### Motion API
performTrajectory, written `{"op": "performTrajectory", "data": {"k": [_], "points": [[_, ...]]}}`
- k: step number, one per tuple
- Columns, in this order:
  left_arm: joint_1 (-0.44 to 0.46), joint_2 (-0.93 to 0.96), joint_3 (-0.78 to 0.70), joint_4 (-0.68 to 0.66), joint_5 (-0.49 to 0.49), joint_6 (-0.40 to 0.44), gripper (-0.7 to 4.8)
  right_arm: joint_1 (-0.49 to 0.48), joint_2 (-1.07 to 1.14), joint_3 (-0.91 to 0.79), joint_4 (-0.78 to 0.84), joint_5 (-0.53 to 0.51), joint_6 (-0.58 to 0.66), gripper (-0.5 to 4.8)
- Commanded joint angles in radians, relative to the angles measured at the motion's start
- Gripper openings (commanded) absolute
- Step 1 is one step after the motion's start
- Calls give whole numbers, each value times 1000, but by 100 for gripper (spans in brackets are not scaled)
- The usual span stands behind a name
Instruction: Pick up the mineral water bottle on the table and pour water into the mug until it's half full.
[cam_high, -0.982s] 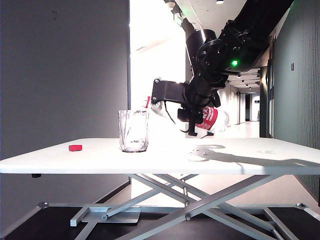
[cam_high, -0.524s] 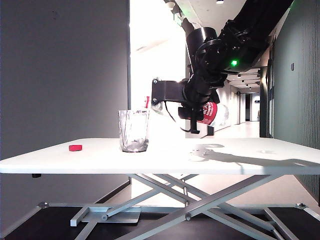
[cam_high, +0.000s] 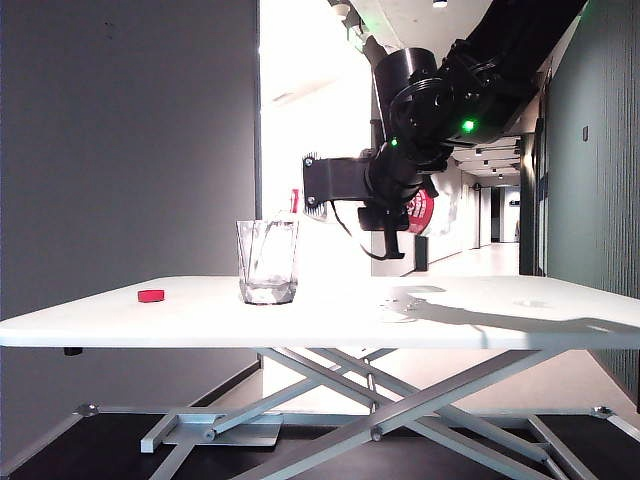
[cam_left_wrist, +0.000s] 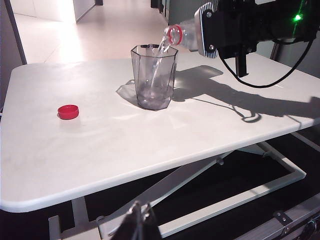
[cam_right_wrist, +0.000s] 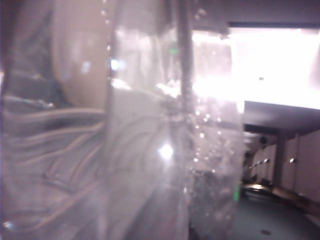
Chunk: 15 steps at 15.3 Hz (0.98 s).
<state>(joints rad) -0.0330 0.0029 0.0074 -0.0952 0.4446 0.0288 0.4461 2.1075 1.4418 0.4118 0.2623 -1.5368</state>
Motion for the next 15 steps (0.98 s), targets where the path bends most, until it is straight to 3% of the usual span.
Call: {"op": "performTrajectory", "data": {"k": [1, 15], "points": [[-1, 1, 3, 3, 5, -4, -5, 2, -22, 13, 72, 8, -39, 143], [-1, 1, 3, -2, 9, -10, -5, 2, -22, 13, 80, 8, -60, 143]]}}
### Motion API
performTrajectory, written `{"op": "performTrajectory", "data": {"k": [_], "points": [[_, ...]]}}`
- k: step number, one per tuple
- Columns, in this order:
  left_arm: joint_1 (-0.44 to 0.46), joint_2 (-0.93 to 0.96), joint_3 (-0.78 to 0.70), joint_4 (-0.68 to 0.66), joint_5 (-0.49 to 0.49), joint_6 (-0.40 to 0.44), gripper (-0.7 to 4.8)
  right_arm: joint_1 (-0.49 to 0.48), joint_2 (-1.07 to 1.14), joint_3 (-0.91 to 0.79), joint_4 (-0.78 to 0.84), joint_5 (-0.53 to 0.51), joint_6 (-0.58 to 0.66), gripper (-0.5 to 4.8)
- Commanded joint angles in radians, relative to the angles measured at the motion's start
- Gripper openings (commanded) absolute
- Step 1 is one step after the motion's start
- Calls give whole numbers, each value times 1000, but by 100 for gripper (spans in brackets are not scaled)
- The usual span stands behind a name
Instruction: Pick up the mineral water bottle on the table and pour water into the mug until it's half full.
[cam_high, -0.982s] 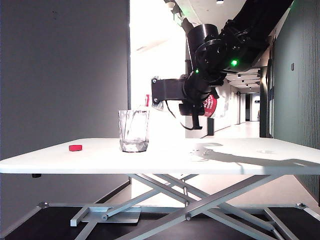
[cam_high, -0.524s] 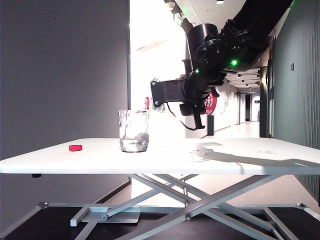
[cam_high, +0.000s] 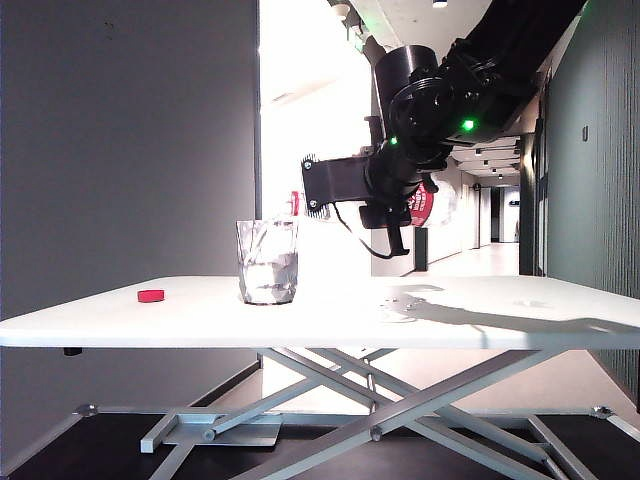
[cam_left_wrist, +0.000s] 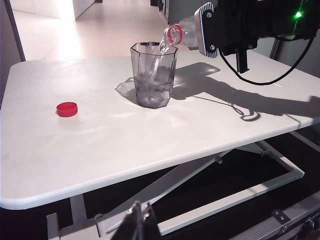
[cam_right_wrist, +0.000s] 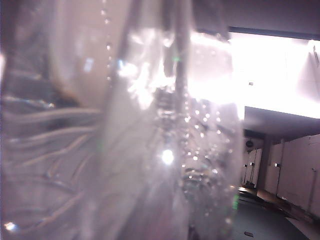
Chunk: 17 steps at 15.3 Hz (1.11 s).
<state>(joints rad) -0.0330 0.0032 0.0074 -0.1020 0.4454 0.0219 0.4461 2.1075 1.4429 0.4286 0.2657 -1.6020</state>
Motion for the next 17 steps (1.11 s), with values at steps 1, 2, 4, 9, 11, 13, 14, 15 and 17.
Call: {"op": "performTrajectory", "data": {"k": [1, 2, 4, 9, 11, 13, 14, 15, 17], "points": [[-1, 0, 3, 5, 8, -3, -5, 2, -22, 12, 63, 4, 25, 143], [-1, 0, 3, 5, 8, -3, -5, 3, -22, 12, 62, 4, 42, 143], [-1, 0, 3, 5, 8, -3, -5, 5, -22, 11, 61, 1, 114, 143], [-1, 0, 3, 5, 8, -3, -5, 6, -22, 11, 16, -66, 483, 143], [-1, 0, 3, 5, 8, -3, -5, 5, -22, 11, 17, -88, 753, 143], [-1, 0, 3, 6, 8, -3, -5, -2, -22, 11, 21, -115, 991, 143], [-1, 0, 3, 6, 8, -3, -5, -17, -22, 11, 26, -162, 1120, 143], [-1, 0, 3, 5, 8, -3, -5, -29, -22, 11, 29, -192, 1203, 143], [-1, 0, 3, 6, 8, -4, -5, -77, -22, 10, 55, -298, 1285, 128]]}}
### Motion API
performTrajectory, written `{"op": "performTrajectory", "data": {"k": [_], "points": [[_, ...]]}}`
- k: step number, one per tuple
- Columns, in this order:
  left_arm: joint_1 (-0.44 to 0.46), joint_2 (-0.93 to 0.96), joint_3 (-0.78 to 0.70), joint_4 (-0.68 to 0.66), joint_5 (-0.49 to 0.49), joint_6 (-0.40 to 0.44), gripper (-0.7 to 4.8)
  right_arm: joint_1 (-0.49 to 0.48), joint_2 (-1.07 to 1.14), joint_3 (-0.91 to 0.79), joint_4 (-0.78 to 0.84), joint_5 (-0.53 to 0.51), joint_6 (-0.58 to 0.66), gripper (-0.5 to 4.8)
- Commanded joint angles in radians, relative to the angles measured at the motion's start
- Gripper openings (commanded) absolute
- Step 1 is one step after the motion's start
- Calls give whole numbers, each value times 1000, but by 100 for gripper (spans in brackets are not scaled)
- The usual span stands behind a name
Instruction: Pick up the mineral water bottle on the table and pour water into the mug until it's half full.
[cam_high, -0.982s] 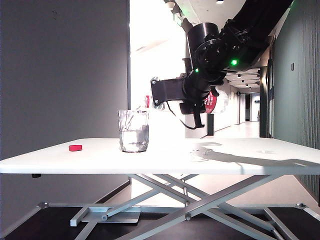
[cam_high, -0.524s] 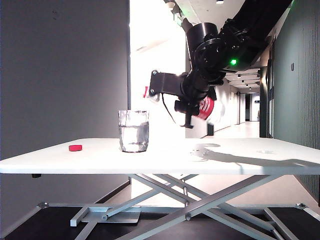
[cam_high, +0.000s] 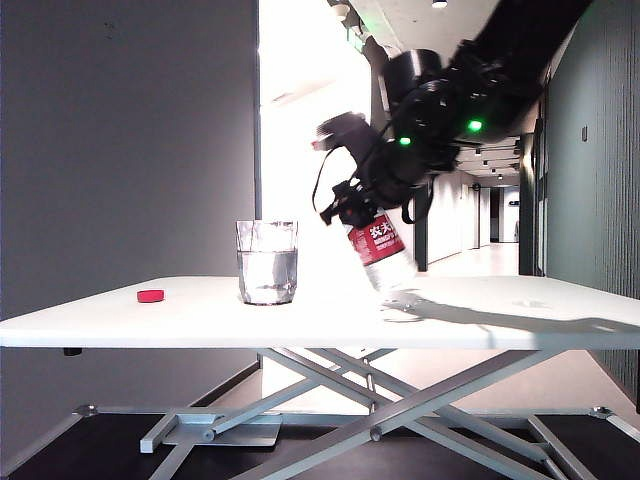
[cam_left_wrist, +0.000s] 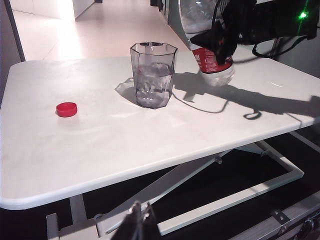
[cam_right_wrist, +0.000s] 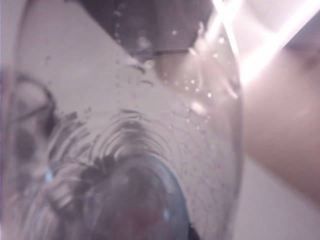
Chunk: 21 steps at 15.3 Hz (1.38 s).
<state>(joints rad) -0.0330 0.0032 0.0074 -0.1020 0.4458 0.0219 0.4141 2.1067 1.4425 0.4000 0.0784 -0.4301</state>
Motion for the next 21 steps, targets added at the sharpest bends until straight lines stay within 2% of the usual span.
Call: {"op": "performTrajectory", "data": {"k": [1, 4, 5, 7, 8, 13, 17, 19, 21], "points": [[-1, 0, 3, 5, 8, -4, -5, -67, -21, 10, 94, -170, 127, 113], [-1, 0, 3, 5, 8, -4, -5, -169, -21, 9, 149, -401, 287, 114], [-1, 0, 3, 5, 8, -4, -5, -192, -19, 8, 165, -459, 288, 114], [-1, 0, 3, 5, 8, -4, -5, -247, 5, 8, 259, -677, 288, 114], [-1, 0, 3, 5, 8, -4, -5, -259, 21, 8, 287, -748, 288, 114], [-1, 0, 3, 4, 27, -3, -5, -262, 116, 8, 399, -898, 289, 114], [-1, 0, 3, -25, 43, -2, -5, -261, 143, 8, 419, -914, 294, 117], [-1, 0, 3, -26, 49, 3, -5, -261, 143, 8, 420, -957, 291, 161], [-1, 0, 3, -25, 49, 5, -5, -262, 143, 8, 414, -973, 283, 163]]}}
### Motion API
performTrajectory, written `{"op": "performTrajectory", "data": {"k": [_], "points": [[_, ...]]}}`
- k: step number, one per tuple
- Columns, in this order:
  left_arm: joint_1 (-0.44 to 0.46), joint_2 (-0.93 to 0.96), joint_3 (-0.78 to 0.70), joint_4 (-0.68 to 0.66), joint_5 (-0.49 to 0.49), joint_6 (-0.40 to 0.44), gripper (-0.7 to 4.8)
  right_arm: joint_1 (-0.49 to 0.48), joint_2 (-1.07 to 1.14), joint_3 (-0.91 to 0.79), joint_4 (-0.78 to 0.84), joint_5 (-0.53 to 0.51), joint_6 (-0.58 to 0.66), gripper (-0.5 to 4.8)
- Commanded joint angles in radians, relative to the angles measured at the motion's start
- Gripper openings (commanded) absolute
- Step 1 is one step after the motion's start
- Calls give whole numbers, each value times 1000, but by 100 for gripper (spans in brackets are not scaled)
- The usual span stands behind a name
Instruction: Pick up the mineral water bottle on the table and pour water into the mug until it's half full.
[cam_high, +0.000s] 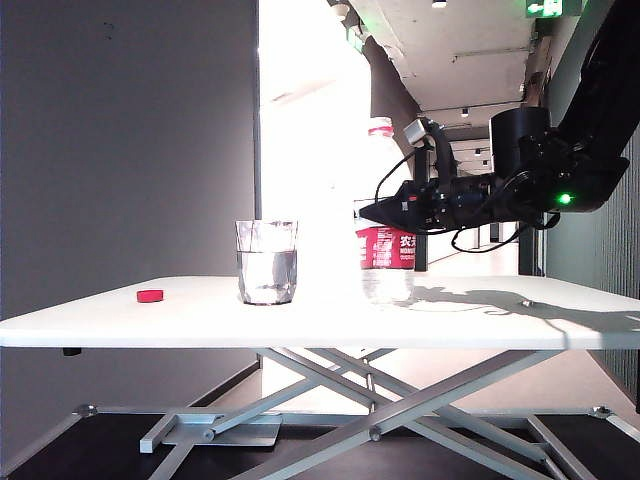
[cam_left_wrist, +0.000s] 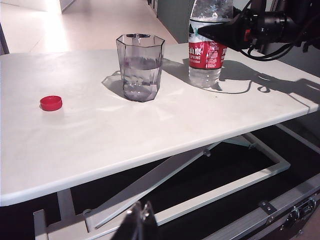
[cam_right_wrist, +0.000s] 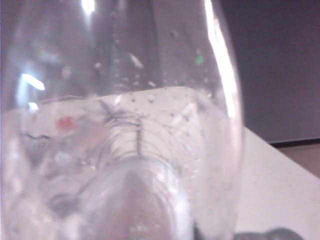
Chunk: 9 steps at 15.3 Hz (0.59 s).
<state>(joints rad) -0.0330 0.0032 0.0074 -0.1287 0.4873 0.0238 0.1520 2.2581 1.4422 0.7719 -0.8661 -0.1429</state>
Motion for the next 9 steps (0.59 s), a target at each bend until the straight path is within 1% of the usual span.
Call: {"op": "performTrajectory", "data": {"k": [1, 2, 4, 5, 6, 8, 9], "points": [[-1, 0, 3, 2, 8, 3, -5, 0, -9, 8, 39, -31, -6, 181], [-1, 0, 3, 2, 8, 3, -5, 0, -8, 8, 27, -35, -8, 208], [-1, 0, 3, 2, 11, 3, -5, 0, -5, 8, 10, -43, -14, 213], [-1, 0, 3, 2, 11, 3, -5, -1, -4, 8, 8, -58, -14, 260], [-1, 0, 3, 1, 11, 3, -5, -1, -4, 8, -6, -56, -14, 363], [-1, 0, 3, 1, 11, 3, -5, -2, -4, 8, -13, -58, -14, 378], [-1, 0, 3, 1, 11, 3, -5, -2, -4, 8, -12, -61, -14, 447]]}}
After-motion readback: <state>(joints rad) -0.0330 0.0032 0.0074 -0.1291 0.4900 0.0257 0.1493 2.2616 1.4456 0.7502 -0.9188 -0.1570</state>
